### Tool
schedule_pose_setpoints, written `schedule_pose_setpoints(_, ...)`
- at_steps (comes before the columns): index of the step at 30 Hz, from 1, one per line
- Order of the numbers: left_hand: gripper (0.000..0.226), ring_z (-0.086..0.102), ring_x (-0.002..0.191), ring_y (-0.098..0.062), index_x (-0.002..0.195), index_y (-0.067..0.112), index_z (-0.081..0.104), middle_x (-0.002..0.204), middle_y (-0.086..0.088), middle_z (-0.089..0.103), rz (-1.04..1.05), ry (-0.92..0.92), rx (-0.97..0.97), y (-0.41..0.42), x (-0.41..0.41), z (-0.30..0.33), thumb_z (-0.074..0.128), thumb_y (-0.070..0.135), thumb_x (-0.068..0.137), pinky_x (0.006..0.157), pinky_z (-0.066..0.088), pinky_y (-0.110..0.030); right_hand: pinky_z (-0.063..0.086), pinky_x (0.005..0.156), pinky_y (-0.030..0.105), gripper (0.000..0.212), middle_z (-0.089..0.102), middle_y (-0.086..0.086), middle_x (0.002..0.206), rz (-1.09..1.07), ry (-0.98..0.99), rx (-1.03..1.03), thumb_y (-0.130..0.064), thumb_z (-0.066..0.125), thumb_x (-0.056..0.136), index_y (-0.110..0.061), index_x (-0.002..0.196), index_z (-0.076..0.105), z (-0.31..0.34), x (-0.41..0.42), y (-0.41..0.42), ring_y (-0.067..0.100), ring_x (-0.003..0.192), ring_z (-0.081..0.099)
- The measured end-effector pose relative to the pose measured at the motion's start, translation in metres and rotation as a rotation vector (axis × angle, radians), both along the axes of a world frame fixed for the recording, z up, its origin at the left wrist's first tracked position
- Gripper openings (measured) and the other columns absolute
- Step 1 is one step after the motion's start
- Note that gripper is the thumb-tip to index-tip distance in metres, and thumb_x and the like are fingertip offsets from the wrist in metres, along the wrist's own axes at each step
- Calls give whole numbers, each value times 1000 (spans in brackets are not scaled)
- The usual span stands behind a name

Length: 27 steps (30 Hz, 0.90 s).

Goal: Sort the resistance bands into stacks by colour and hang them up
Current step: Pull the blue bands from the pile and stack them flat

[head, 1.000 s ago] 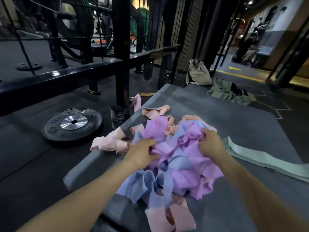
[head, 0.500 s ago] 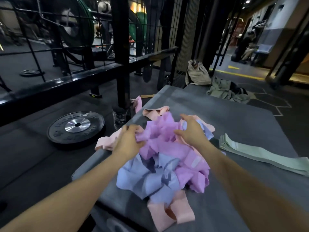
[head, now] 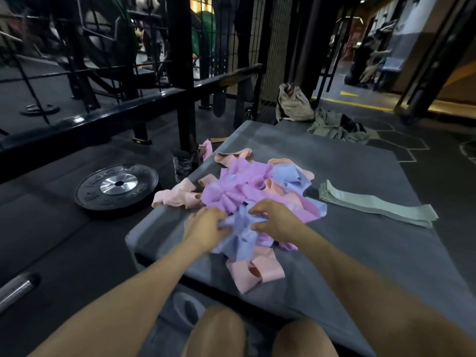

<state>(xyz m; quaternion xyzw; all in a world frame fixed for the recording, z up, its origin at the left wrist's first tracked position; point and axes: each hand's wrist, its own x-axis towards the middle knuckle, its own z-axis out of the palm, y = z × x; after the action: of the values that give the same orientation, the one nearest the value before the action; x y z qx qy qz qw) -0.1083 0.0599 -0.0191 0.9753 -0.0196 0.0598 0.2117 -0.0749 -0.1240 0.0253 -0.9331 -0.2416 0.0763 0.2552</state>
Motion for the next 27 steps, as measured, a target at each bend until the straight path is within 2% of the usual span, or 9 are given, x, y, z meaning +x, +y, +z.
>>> schedule_pose_setpoints(3,31,44,58,-21,63,13,47,61,3,39,69,-77,-440,7,9,41,65,30,81,61,39,-28,36,92,16,48,55,4,131,-10,21,66,-13,67,84,-10,129,53,14,-7,-3,17,118,52)
schedule_pose_setpoints(5,11,47,63,-16,84,5,58,71,-5,52,36,-52,-655,5,13,79,64,14,87,62,41,-24,40,95,20,49,58,4,122,-20,38,140,-13,69,83,-7,128,52,30,-9,-1,17,110,54)
schedule_pose_setpoints(8,16,63,69,-9,104,2,59,86,-5,64,-68,-20,-869,-7,13,128,60,10,90,62,52,-21,45,100,35,50,57,3,107,-50,80,310,-13,73,80,-4,125,53,53,-10,6,18,99,55)
schedule_pose_setpoints(11,15,64,93,-27,102,6,59,102,-14,65,-125,-26,-914,-23,12,161,62,11,88,86,54,-42,50,91,36,39,64,11,101,-94,56,396,-17,74,80,0,111,57,74,-11,10,24,93,61)
schedule_pose_setpoints(15,15,58,90,-23,102,6,56,100,-14,60,-142,-98,-960,-45,7,194,61,12,89,77,52,-32,38,50,21,18,55,5,70,-153,-76,546,-17,63,89,0,87,61,107,-22,2,8,55,47)
schedule_pose_setpoints(18,14,53,72,-18,93,8,58,81,-7,58,-57,-208,-916,-58,6,204,63,20,88,62,44,-27,33,49,18,24,49,-2,60,-222,-200,656,-10,64,87,-12,65,55,130,-27,-18,8,55,38)
schedule_pose_setpoints(22,31,50,72,-18,92,-5,63,80,-9,57,28,-332,-877,-84,10,205,69,24,81,59,37,-28,42,59,16,20,59,-2,71,-338,-246,814,-2,67,82,-17,75,55,151,-35,-66,3,61,53)
schedule_pose_setpoints(25,37,54,72,-19,89,0,65,82,-10,62,-15,-276,-1044,-116,9,206,68,30,68,64,41,-29,38,53,9,12,59,0,72,-375,-366,687,-1,67,81,-11,84,60,157,-45,-101,-3,57,52)
schedule_pose_setpoints(27,27,59,72,-21,86,5,64,80,-12,67,-39,-186,-1264,-138,11,202,65,26,70,67,45,-32,37,54,16,9,58,3,75,-374,-427,515,-3,67,80,-6,87,63,152,-56,-122,9,65,51)
